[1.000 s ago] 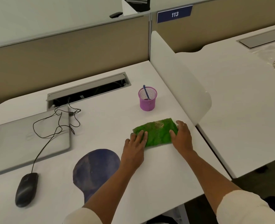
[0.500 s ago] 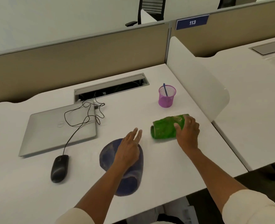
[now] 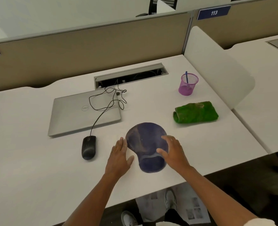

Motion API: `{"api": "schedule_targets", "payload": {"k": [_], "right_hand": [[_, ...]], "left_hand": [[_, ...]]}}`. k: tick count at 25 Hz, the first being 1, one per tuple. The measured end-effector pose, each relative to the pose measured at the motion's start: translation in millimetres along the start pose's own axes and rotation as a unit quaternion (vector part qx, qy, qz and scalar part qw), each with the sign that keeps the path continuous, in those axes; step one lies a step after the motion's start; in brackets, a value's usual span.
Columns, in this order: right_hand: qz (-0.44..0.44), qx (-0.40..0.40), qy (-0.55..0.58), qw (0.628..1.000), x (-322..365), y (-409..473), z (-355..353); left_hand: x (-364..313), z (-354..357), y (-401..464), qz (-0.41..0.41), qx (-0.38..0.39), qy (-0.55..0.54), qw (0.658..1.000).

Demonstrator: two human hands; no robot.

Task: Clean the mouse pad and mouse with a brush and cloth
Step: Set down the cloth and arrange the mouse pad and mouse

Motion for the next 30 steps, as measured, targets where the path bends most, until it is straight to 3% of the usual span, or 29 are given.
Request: {"api": "schedule_targets", "payload": {"k": [6, 12, 30], "right_hand": [[-0.035, 0.121, -0.142, 0.982, -13, -22, 12], [-0.054, 0.108, -0.224, 0.967, -11, -23, 23], [-0.012, 0.155, -0.153, 0.976, -22, 90, -21]], "left_hand": [[-3, 3, 0, 0.030, 0.009, 0.011, 0.999], [-4, 4, 2, 0.035, 0.008, 0.012, 0.999], [-36, -31, 113, 0.010, 0.048, -0.019, 0.999]]}}
Point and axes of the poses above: each hand's wrist, its own y-axis towards the middle knuckle, its own z-axis out of the palm, x = y × z, the point moved 1 cm from there along y, towards the middle knuckle, and after that the axes turned 8 degrees about x, right-handed, at the moved point
